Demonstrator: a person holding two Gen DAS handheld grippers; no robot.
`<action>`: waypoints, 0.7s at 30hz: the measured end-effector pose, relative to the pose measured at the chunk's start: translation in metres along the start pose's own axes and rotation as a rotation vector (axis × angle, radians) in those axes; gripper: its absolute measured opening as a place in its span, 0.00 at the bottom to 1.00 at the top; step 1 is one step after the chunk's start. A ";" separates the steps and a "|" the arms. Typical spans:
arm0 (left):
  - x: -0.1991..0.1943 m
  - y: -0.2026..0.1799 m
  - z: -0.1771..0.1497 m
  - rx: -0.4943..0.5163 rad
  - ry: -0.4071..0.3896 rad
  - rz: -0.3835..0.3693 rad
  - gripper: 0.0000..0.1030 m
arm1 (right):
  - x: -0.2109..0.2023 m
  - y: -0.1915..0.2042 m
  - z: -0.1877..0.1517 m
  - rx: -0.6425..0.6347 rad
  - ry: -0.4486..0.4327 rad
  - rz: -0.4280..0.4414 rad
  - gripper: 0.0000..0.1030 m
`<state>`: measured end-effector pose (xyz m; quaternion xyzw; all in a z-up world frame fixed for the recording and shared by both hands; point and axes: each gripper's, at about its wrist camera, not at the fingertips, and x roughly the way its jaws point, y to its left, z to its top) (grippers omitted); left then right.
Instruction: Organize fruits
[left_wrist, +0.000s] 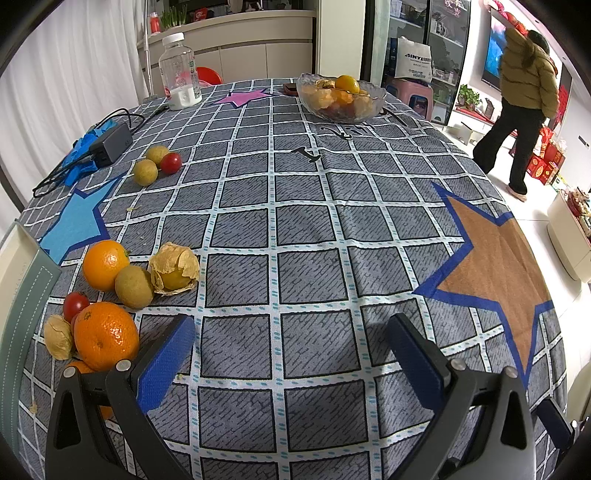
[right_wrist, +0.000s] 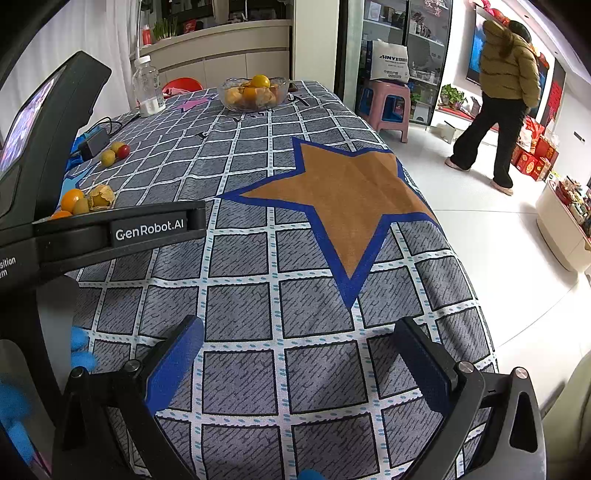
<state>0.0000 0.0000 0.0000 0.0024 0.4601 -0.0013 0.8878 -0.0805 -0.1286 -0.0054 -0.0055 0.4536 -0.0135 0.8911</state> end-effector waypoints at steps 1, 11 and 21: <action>0.000 0.000 0.000 0.000 0.000 0.000 1.00 | 0.000 0.000 0.000 0.000 0.000 0.000 1.00; -0.001 0.002 0.000 0.025 0.016 -0.007 1.00 | -0.001 0.000 0.000 0.000 -0.001 0.000 1.00; -0.076 0.075 -0.041 0.059 -0.162 0.089 1.00 | -0.001 0.000 0.000 0.000 -0.002 0.000 1.00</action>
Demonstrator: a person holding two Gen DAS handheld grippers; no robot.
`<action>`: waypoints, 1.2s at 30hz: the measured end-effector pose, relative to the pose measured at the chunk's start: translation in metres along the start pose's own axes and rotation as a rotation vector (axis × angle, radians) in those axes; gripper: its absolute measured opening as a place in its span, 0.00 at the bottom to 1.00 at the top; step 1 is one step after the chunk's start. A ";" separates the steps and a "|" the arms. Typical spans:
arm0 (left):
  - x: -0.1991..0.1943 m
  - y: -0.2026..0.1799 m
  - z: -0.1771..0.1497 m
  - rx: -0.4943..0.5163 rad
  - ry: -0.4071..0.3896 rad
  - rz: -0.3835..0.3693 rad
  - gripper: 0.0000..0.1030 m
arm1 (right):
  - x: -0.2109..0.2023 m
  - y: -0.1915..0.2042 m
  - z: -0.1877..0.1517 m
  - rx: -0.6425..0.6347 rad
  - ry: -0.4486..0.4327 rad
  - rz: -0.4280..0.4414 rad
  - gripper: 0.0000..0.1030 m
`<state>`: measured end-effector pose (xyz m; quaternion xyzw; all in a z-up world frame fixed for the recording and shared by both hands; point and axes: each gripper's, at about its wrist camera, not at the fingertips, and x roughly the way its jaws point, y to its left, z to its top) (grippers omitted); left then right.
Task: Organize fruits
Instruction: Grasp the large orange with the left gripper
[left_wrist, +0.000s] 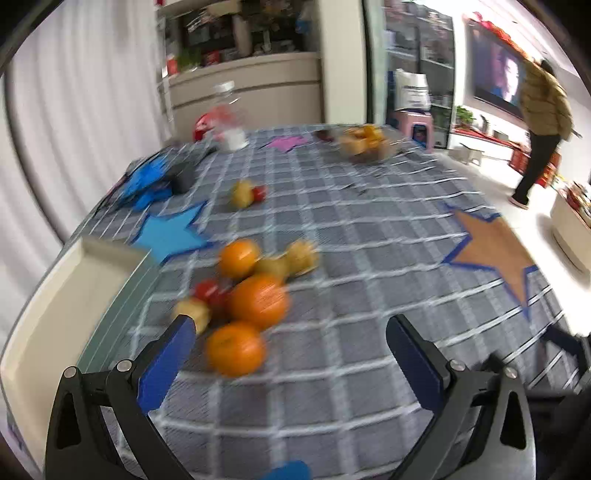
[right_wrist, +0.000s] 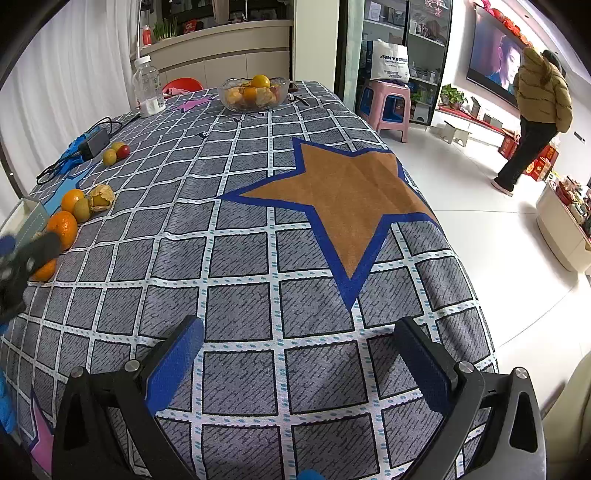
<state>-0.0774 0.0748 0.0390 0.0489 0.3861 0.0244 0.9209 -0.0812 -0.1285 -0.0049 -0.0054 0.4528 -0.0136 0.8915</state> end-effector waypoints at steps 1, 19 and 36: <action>0.007 0.009 -0.007 -0.027 0.022 -0.020 1.00 | 0.000 0.000 0.000 0.000 0.000 0.000 1.00; 0.043 0.032 -0.023 -0.123 0.124 -0.112 0.73 | 0.000 0.000 0.000 0.000 0.000 0.001 1.00; 0.000 0.086 -0.068 -0.041 0.044 -0.172 0.40 | -0.006 0.045 0.008 -0.044 0.048 0.138 1.00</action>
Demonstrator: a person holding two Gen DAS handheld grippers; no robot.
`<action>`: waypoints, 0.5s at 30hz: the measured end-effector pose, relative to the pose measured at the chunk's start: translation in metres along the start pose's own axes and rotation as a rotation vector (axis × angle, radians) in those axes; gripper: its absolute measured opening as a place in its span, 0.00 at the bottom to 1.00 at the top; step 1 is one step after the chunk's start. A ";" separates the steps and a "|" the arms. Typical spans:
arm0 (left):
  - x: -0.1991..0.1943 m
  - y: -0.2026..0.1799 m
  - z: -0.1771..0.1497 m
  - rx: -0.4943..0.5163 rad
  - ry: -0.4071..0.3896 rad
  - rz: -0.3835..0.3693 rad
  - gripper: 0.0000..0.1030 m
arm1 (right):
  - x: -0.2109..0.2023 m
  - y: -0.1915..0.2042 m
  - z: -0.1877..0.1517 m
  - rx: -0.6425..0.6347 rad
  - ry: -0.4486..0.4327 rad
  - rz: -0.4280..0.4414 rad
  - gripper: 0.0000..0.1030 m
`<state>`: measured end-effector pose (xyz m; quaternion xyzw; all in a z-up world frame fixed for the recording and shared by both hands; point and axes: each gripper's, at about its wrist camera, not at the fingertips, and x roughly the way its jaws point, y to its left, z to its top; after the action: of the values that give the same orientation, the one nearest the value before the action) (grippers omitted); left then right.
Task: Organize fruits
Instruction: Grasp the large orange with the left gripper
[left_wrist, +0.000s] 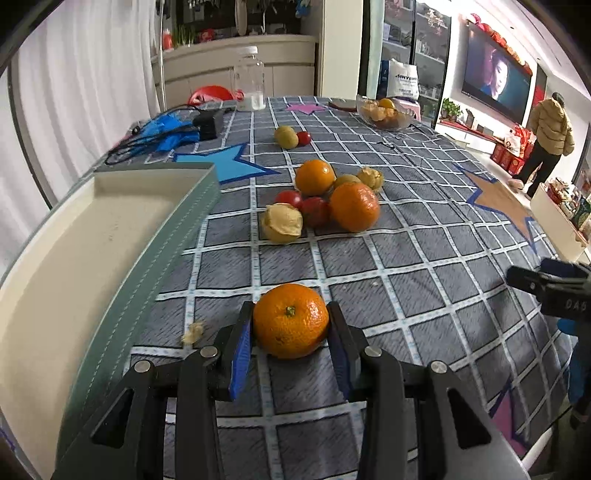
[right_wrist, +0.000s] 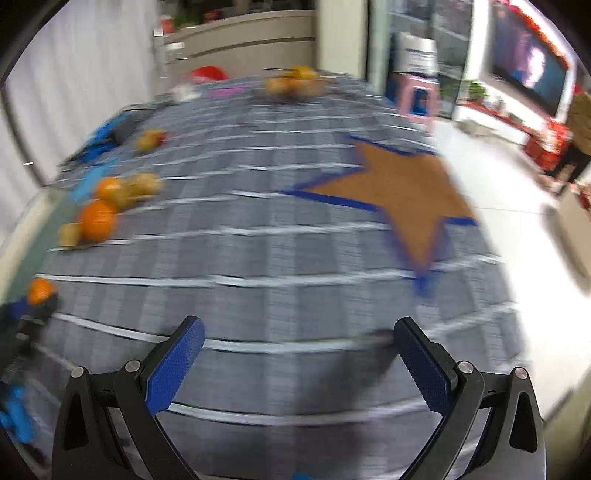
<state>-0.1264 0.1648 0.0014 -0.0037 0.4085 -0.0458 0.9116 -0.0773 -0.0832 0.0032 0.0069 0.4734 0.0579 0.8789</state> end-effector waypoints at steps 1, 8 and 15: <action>-0.001 0.002 0.000 -0.008 0.002 -0.010 0.40 | 0.001 0.011 0.003 -0.011 0.003 0.031 1.00; -0.002 0.003 0.002 -0.004 0.011 -0.010 0.40 | 0.017 0.100 0.037 -0.153 -0.032 0.077 1.00; -0.003 0.004 0.001 -0.013 0.009 -0.019 0.40 | 0.040 0.138 0.056 -0.213 -0.013 0.127 0.53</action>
<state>-0.1268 0.1691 0.0042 -0.0130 0.4129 -0.0518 0.9092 -0.0214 0.0603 0.0100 -0.0560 0.4576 0.1634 0.8722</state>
